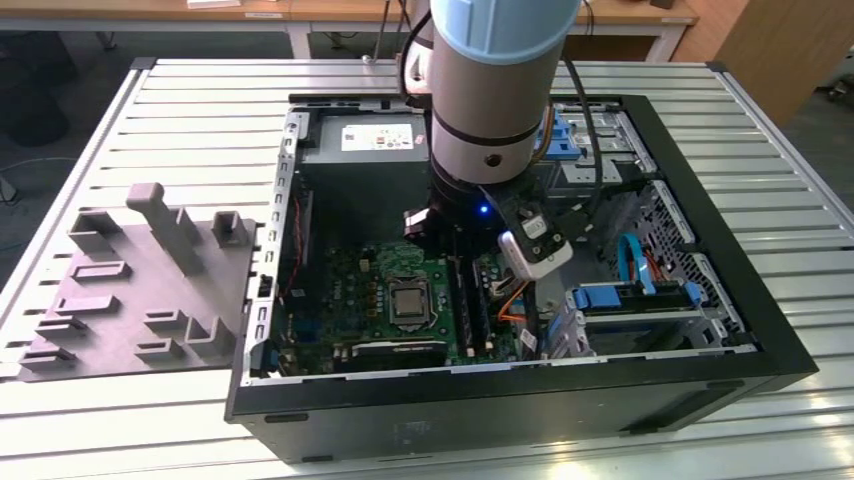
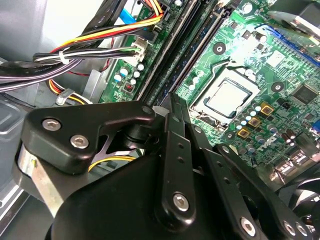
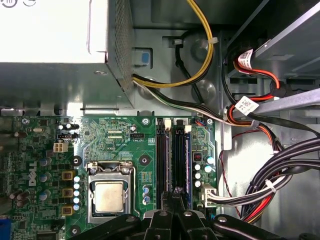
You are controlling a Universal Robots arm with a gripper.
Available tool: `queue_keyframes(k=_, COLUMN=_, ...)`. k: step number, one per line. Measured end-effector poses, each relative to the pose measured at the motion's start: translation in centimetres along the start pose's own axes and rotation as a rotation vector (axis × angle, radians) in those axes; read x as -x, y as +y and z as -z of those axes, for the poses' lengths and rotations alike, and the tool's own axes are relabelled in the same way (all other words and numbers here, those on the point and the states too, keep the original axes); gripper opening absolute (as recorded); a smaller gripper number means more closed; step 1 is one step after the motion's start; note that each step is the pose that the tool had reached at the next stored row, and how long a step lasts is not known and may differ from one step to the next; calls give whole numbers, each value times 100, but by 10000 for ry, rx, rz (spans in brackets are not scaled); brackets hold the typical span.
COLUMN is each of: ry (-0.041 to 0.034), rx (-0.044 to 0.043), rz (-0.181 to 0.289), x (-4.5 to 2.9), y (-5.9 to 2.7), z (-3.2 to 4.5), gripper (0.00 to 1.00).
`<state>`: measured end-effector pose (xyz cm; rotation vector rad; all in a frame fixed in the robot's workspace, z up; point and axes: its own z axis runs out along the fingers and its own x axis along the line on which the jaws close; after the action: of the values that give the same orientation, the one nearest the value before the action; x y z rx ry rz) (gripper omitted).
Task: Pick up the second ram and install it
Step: 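Press down the second ram until it locks into place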
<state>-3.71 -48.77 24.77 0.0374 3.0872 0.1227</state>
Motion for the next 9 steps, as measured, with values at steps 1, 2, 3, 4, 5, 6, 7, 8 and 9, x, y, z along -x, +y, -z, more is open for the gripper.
queue_keyframes(k=1, ry=1, rx=-2, rz=0, x=0, y=4, z=0, gripper=11)
queue_keyframes(k=2, ry=1, rx=-3, rz=-1, x=-1, y=9, z=-1, gripper=11)
queue_keyframes(k=3, ry=0, rx=-2, rz=-1, x=-1, y=16, z=-3, gripper=11)
queue_keyframes(k=4, ry=0, rx=1, rz=-1, x=-2, y=24, z=-7, gripper=11)
queue_keyframes(k=5, ry=0, rx=1, rz=0, x=-1, y=34, z=-9, gripper=11)
queue_keyframes(k=6, ry=-1, rx=3, rz=-1, x=-2, y=45, z=-12, gripper=11)
queue_keyframes(k=7, ry=0, rx=4, rz=-1, x=-2, y=60, z=-16, gripper=11)
queue_keyframes(k=8, ry=-1, rx=5, rz=0, x=-3, y=76, z=-19, gripper=11)
queue_keyframes(k=9, ry=0, rx=5, rz=0, x=-3, y=91, z=-23, gripper=11)
